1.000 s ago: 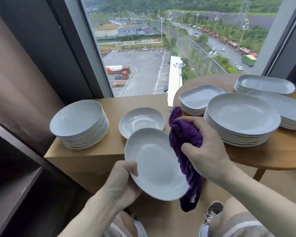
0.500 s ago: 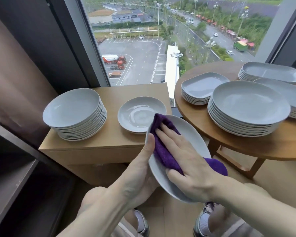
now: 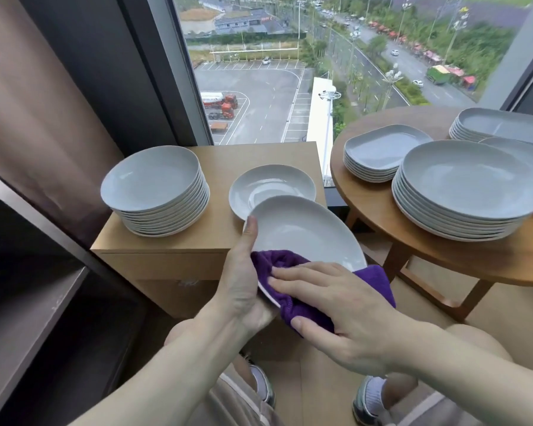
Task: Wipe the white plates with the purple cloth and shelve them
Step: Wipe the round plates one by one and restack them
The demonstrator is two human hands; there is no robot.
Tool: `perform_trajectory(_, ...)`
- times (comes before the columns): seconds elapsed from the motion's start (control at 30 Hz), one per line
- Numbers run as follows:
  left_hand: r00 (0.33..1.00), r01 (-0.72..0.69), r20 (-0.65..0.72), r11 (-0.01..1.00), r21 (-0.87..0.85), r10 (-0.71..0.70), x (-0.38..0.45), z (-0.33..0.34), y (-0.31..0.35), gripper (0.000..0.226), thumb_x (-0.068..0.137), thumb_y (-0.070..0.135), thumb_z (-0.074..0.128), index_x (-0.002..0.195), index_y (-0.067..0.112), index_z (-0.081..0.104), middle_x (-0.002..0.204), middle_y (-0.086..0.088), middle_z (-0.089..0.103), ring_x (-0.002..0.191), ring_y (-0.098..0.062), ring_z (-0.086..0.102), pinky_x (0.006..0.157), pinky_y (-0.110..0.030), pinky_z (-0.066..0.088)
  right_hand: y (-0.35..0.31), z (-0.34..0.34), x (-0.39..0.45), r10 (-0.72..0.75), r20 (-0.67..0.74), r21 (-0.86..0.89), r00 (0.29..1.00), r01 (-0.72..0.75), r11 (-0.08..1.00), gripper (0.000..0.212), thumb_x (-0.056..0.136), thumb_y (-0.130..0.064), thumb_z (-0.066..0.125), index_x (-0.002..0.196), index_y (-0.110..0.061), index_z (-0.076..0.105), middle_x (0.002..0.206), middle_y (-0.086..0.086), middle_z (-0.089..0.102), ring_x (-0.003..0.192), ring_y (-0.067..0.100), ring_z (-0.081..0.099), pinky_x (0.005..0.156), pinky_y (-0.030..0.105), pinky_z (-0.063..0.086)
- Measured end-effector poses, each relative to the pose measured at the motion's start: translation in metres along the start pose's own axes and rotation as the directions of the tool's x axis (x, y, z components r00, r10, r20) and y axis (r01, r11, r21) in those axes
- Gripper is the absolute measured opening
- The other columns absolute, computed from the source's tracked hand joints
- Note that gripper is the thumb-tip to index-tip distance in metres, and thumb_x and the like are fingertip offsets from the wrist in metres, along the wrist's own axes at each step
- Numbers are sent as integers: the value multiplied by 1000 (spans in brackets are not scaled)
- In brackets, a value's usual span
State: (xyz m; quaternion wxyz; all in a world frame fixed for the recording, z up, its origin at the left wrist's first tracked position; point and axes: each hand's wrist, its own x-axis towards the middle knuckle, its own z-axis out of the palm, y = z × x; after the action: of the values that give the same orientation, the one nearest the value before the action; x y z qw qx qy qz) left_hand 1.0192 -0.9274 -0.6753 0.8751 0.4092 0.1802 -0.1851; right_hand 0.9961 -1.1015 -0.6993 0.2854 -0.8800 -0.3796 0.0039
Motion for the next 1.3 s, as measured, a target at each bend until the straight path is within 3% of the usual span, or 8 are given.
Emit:
perform_trajectory(0.07, 998, -64, 26, 998, 6, 63, 4, -3, 5, 76, 95, 69, 56, 143, 10, 60, 140, -24, 62, 130, -42, 60, 110, -57, 47, 3, -4, 1, -8, 20, -51, 1000, 9, 999, 44, 97, -42, 50, 140, -33, 58, 145, -20, 51, 128, 6, 47, 109, 32, 36)
perform_trajectory(0.23, 986, -158, 56, 985, 70, 154, 9, -10, 8, 67, 102, 63, 44, 150, 16, 52, 144, -21, 60, 133, -41, 58, 106, -54, 51, 16, -16, 5, 23, 68, -99, 997, -16, 995, 24, 101, -40, 47, 110, -23, 62, 113, -10, 52, 97, 11, 51, 90, 33, 44)
perform_trajectory(0.37, 981, -178, 96, 974, 137, 166, 4, -8, 8, 66, 101, 63, 41, 146, 16, 57, 140, -19, 64, 129, -39, 62, 107, -55, 50, 34, -21, 8, 188, -54, -157, 981, -194, 968, 28, 98, -46, 42, 96, -21, 54, 97, -7, 48, 82, 14, 48, 77, 36, 46)
perform_trajectory(0.6, 980, -113, 188, 968, 225, 71, -10, 13, -21, 65, 102, 61, 32, 137, 17, 66, 135, -11, 70, 126, -28, 66, 109, -45, 48, 50, -31, 9, 339, -405, -179, 849, -437, 882, 35, 94, -46, 41, 100, -16, 59, 106, 1, 56, 90, 24, 55, 77, 36, 44)
perform_trajectory(0.8, 972, -71, 235, 958, 278, 4, -14, 17, -41, 72, 98, 70, 24, 146, 26, 57, 139, -7, 67, 132, -23, 61, 116, -43, 44, 36, -28, 12, 127, -544, -209, 829, -281, 937, 32, 95, -34, 49, 103, -6, 64, 106, 9, 61, 94, 30, 59, 83, 41, 49)
perform_trajectory(0.93, 990, -42, 140, 957, 287, 2, -12, 18, -47, 84, 80, 90, 42, 129, 29, 71, 128, -11, 73, 126, -23, 66, 118, -43, 42, 9, -14, 9, 12, -434, -163, 901, -92, 982, 31, 95, -32, 49, 93, -5, 64, 92, 8, 59, 80, 29, 57, 71, 43, 49)
perform_trajectory(1.1, 995, 9, 98, 975, 221, -32, -9, 14, -32, 80, 90, 82, 38, 94, 17, 85, 112, -13, 78, 104, -22, 75, 92, -34, 55, -16, -3, -2, 23, -246, 19, 969, -18, 1000, 29, 97, -33, 44, 88, -10, 58, 83, -1, 50, 69, 18, 47, 63, 38, 43)
perform_trajectory(1.3, 985, -157, 99, 974, 166, 141, -1, 5, -3, 69, 101, 68, 34, 127, 17, 71, 127, -15, 73, 115, -28, 70, 100, -43, 51, -5, 5, -1, 71, -108, -141, 992, -86, 986, 29, 97, -41, 40, 82, -20, 53, 77, -7, 47, 64, 10, 39, 59, 27, 35)
